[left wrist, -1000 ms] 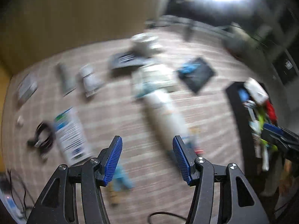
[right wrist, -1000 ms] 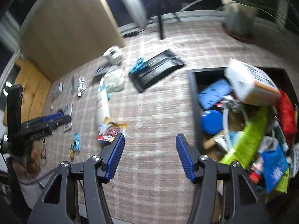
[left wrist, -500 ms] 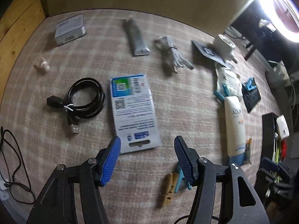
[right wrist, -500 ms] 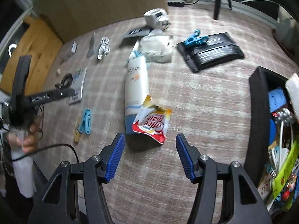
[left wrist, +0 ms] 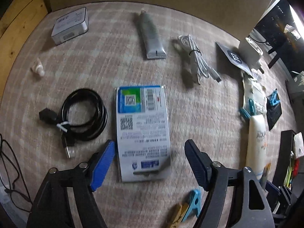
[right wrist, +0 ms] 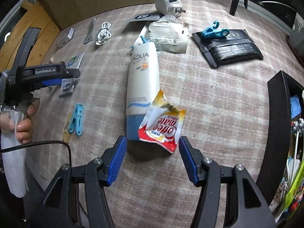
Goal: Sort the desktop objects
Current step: 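Move both grippers back over the tablecloth, then grasp the white TOG card with the left gripper while the right grasps the Coffee-mate packet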
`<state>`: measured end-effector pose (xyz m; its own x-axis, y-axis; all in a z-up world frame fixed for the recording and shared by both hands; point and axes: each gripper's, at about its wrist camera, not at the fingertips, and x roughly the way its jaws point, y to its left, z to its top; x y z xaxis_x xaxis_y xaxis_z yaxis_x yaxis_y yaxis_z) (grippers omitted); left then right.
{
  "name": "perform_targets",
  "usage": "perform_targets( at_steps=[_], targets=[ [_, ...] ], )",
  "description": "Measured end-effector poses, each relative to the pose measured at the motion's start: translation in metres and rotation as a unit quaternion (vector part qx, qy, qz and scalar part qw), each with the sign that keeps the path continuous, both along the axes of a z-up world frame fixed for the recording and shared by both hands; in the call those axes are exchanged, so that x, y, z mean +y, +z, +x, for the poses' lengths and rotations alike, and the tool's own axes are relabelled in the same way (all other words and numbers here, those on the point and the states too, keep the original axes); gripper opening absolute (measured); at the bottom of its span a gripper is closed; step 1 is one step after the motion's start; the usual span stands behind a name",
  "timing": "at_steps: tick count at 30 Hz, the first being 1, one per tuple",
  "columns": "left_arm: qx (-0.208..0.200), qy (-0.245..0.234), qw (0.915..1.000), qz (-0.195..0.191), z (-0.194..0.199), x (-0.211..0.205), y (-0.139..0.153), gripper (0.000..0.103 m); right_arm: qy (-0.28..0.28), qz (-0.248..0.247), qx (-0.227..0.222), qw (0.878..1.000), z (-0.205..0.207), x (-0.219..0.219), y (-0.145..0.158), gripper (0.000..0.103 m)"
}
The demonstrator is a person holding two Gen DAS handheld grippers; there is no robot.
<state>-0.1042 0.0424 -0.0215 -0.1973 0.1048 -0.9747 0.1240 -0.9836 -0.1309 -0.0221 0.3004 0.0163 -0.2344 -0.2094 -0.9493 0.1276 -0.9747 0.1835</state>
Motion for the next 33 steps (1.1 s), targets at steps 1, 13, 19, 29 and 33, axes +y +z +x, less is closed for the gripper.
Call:
perform_targets(
  at_steps=[1,13,19,29,33],
  targets=[
    [0.001,0.000,1.0000,-0.005,-0.002,0.001,-0.001,0.074,0.003,0.002,0.001,1.000,-0.001,0.001,0.000,0.056],
    [0.017,-0.022,0.9988,-0.041,0.006,0.017,-0.002,0.060,-0.012,-0.036,-0.012,0.999,-0.004,0.029,-0.003,0.033],
    [0.017,-0.022,0.9990,-0.035,0.013,0.015,-0.002,0.055,-0.031,-0.029,-0.008,0.999,-0.003,0.039,0.002,0.027],
    [0.019,-0.017,0.9989,-0.039,0.014,0.021,-0.003,0.054,-0.033,-0.018,0.015,0.999,-0.024,0.020,0.002,0.019],
    [0.018,-0.009,0.9996,-0.019,0.019,0.016,-0.003,0.054,-0.031,-0.030,0.029,0.999,-0.019,0.024,0.011,0.003]
  ],
)
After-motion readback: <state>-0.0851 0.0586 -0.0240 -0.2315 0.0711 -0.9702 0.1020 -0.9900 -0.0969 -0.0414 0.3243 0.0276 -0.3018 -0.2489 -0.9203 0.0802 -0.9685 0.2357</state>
